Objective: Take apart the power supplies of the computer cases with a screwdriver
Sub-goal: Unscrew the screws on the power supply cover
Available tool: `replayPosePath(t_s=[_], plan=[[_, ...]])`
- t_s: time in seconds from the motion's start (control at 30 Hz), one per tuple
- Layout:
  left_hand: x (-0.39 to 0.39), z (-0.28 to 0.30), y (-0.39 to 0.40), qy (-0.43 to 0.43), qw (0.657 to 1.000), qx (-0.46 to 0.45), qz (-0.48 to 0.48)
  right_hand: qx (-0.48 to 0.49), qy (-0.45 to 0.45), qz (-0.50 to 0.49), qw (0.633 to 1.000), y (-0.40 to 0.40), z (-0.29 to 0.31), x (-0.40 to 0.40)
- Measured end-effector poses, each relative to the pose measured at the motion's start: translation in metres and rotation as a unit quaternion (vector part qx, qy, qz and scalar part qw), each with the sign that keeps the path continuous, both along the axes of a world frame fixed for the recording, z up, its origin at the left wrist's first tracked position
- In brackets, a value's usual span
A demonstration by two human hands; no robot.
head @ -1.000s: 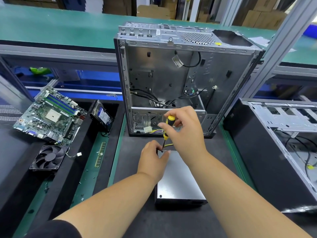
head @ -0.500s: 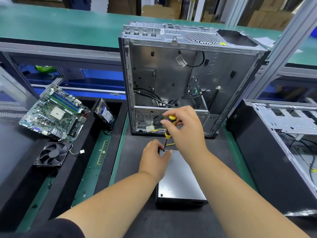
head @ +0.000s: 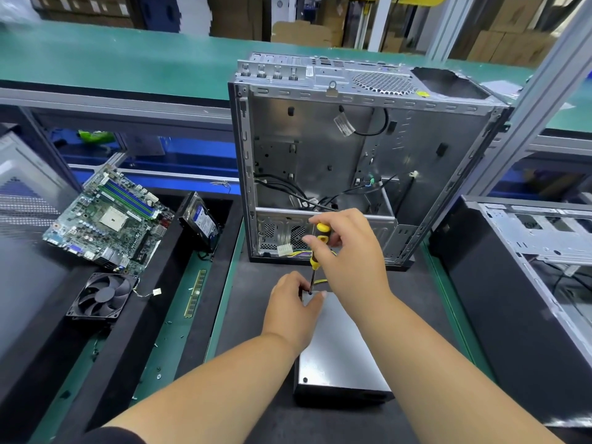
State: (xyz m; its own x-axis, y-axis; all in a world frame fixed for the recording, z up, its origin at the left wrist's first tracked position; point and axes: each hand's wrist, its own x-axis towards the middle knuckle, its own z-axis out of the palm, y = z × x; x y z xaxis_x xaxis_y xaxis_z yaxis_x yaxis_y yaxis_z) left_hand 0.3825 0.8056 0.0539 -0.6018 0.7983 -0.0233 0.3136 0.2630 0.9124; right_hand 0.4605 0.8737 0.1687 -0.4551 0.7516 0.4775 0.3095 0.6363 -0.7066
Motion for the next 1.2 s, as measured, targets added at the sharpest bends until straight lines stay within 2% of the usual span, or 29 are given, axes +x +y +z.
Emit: replayPosePath(t_s=[0.07,0.17,0.3,0.6,0.73,0.9,1.07,1.2], plan=[[-0.002,0.001,0.001,0.000,1.000,0.002,-0.001,0.001,-0.027,0.010,1.000,0.002,0.001,0.000],[-0.002,0.001,0.003,0.005,1.000,-0.002,0.000,-0.047,-0.024,0.033,0.998,0.003,0.000,0.001],[-0.002,0.001,0.004,-0.001,1.000,0.003,-0.003,0.002,-0.012,0.030,0.999,0.002,-0.002,0.001],[-0.003,0.000,0.002,0.008,1.000,0.001,-0.001,-0.043,-0.022,0.028,0.998,0.006,-0.002,0.004],[-0.003,0.004,0.005,0.006,1.000,0.001,0.002,-0.004,-0.014,0.026,1.000,0.005,-0.001,0.003],[-0.002,0.005,0.003,0.015,1.000,0.001,0.000,-0.020,-0.010,0.009,1.000,0.008,-0.001,0.004],[-0.002,0.005,0.002,0.010,1.000,0.001,0.000,-0.062,-0.031,0.046,0.997,0.010,0.000,0.011],[-0.001,0.006,0.003,0.020,1.000,-0.004,0.000,-0.030,-0.017,0.049,0.998,0.008,-0.002,0.012]])
